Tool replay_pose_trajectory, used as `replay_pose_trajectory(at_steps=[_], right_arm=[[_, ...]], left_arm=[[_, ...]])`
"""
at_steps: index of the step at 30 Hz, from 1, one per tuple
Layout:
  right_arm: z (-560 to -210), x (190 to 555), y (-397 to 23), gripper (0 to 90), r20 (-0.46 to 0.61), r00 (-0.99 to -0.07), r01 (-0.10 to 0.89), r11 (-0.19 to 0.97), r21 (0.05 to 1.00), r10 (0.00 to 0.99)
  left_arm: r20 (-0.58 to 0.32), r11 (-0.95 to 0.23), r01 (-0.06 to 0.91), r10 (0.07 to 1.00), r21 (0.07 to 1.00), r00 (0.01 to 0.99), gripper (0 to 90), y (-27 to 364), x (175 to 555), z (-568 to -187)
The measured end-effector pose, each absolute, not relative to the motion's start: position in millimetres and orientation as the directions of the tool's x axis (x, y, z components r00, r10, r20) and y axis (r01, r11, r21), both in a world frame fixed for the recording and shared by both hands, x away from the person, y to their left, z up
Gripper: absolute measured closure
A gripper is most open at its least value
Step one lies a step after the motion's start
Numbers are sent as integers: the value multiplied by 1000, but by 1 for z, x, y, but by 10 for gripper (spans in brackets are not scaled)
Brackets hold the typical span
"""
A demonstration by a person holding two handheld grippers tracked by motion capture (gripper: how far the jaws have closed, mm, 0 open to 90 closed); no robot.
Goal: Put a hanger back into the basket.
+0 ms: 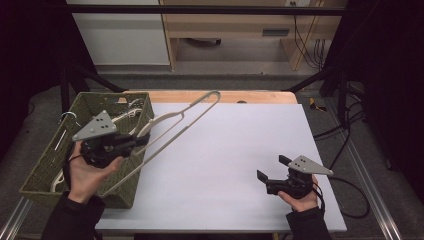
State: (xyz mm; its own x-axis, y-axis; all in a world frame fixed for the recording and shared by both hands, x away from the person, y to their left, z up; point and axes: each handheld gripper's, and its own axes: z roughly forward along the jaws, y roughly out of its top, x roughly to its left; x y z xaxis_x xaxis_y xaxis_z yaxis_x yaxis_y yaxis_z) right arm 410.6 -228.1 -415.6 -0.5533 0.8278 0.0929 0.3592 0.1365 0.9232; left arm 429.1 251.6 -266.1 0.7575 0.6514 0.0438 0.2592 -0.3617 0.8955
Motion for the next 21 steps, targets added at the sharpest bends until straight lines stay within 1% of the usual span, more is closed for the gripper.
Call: replay_pose_trajectory(at_steps=[5, 11, 16, 21], right_arm=[[-415, 411, -229, 60, 89, -553, 357, 139, 924, 828], [-416, 411, -228, 60, 87, -553, 358, 142, 923, 829], [-416, 411, -228, 60, 86, -557, 359, 147, 922, 826], [-416, 411, -228, 58, 81, -555, 355, 148, 923, 828]], left_arm=[[34, -347, 271, 669, 898, 743, 858, 277, 438, -257], [51, -353, 280, 697, 893, 715, 858, 305, 451, -253], [57, -362, 296, 712, 884, 700, 858, 325, 464, -255], [44, -356, 326, 731, 876, 681, 858, 347, 477, -262]])
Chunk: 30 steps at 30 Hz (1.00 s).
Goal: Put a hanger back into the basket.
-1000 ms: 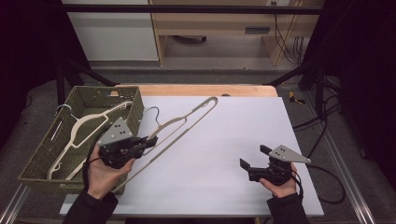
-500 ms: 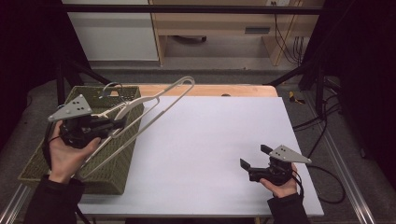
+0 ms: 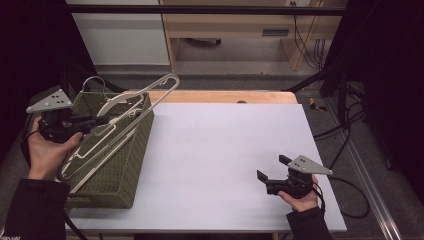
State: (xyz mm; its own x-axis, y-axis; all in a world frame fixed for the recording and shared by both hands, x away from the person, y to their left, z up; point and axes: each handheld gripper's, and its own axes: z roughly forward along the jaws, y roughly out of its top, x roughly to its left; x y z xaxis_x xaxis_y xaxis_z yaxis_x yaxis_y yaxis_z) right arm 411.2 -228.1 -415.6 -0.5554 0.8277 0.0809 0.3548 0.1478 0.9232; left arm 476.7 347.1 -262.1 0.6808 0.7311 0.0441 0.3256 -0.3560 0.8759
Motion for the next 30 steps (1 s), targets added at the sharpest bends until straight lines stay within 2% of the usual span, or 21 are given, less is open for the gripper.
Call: replay_pose_trajectory(at_steps=[6, 16, 25, 30], right_arm=[[-416, 412, -228, 56, 80, -557, 358, 151, 922, 827], [-417, 412, -227, 57, 79, -558, 361, 157, 919, 826], [-417, 412, -227, 56, 76, -558, 361, 159, 919, 826], [-417, 412, -226, 55, 74, -562, 362, 164, 918, 824]], left_arm=[[25, -347, 379, 764, 858, 644, 858, 376, 486, -274], [3, -313, 411, 799, 856, 602, 858, 419, 496, -292], [-28, -299, 464, 816, 834, 577, 858, 435, 499, -308], [-73, -282, 506, 817, 815, 572, 858, 435, 499, -323]])
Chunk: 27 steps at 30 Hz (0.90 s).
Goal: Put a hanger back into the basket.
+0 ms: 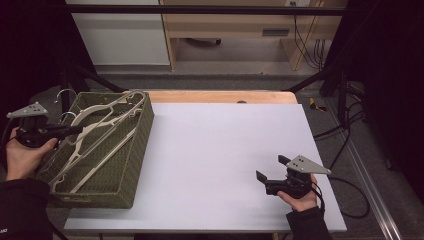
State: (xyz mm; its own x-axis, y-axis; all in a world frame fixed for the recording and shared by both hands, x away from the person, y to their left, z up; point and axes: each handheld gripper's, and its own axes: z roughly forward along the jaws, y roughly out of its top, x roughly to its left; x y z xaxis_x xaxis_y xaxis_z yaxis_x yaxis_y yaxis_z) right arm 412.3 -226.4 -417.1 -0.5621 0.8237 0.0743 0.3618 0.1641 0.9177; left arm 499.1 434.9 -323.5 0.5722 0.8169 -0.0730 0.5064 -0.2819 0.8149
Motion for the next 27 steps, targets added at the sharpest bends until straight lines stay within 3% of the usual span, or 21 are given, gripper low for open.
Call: replay_pose_trajectory(at_steps=[15, 23, 27], right_arm=[[-417, 412, -226, 54, 71, -562, 364, 170, 916, 824], [-417, 412, -226, 55, 71, -561, 365, 169, 916, 825], [-418, 413, -225, 55, 71, -561, 367, 171, 914, 825]], left_arm=[[-175, -221, 625, 843, 749, 508, 855, 431, 508, -366], [-135, -174, 664, 912, 727, 387, 827, 436, 511, -372], [-66, -192, 711, 946, 677, 318, 796, 437, 513, -376]])
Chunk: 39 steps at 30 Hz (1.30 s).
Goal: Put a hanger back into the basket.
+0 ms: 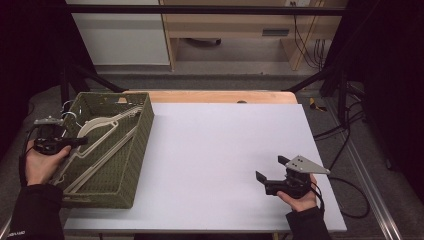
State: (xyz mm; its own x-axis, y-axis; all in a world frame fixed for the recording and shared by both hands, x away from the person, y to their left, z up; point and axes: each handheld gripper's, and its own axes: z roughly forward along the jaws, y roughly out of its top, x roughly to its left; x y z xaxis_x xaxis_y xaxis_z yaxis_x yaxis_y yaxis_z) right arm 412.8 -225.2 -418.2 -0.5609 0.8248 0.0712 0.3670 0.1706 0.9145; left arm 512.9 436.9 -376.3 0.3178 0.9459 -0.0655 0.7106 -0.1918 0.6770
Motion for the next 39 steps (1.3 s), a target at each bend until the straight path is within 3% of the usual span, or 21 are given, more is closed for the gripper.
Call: replay_pose_trajectory(at_steps=[9, 17, 30, 39], right_arm=[[-419, 414, -224, 57, 68, -562, 367, 174, 914, 824], [-420, 414, -224, 57, 65, -565, 366, 179, 913, 823], [-417, 412, -228, 52, 74, -557, 356, 158, 921, 827], [-413, 410, -231, 30, 75, -558, 338, 143, 930, 826]], left_arm=[[-86, -102, 780, 977, 618, 196, 681, 456, 509, -395], [-45, -128, 765, 979, 631, 200, 592, 455, 499, -386], [-66, -131, 451, 917, 883, 394, 359, 402, 456, -343], [-90, -106, 312, 827, 944, 555, 144, 347, 433, -337]])
